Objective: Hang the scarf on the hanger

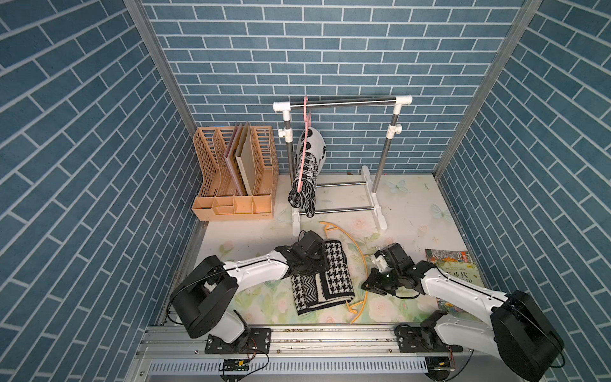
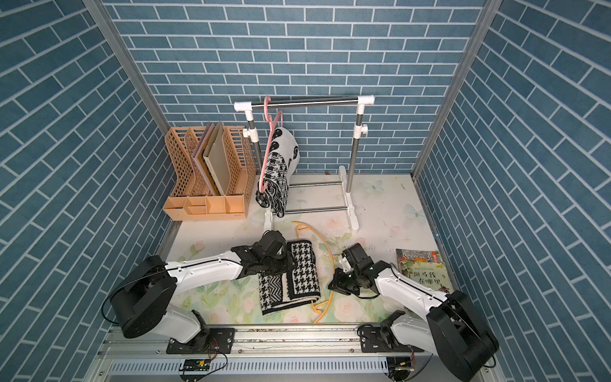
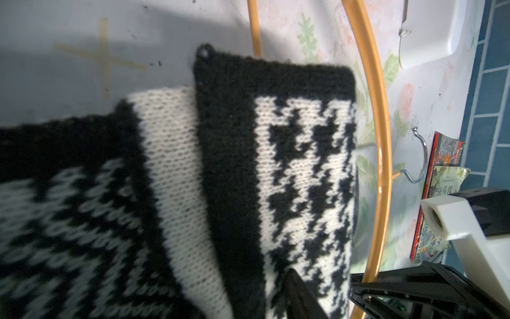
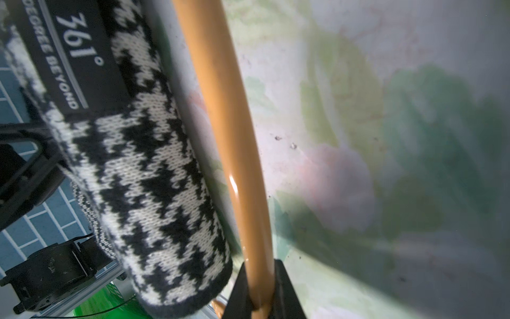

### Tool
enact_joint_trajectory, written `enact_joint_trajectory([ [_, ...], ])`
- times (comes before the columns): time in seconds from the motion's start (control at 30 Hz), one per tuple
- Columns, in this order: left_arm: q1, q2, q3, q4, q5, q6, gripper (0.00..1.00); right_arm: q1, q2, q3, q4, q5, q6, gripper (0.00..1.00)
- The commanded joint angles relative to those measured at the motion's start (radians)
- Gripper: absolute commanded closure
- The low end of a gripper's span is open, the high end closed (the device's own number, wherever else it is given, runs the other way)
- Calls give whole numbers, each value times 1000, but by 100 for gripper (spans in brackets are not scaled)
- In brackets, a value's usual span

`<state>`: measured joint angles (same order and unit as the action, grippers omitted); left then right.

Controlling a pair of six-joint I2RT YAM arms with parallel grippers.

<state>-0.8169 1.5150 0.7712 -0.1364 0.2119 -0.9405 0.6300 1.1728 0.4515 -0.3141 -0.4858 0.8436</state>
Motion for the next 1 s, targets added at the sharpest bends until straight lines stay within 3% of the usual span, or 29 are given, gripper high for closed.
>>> enact_joint_trajectory([
  [0.0, -4, 8, -13, -4, 6, 8, 68, -1, 8, 16, 10, -23, -55, 100],
  [0.23, -4, -10, 12, -65, -36, 34, 100, -1, 1, 9, 10, -19, -57, 100],
  [0.57, -4, -174, -20, -290, -190, -5, 100, -1, -17, 58, -34, -4, -53, 100],
  [0.77, 1, -220, -149, -259, -192, -38, 100, 8, -12, 87, -43, -6, -50, 100],
  [0.97, 4, -223, -189, -301, -238, -55, 100, 43, 11, 130, -84, 44, -56, 100],
])
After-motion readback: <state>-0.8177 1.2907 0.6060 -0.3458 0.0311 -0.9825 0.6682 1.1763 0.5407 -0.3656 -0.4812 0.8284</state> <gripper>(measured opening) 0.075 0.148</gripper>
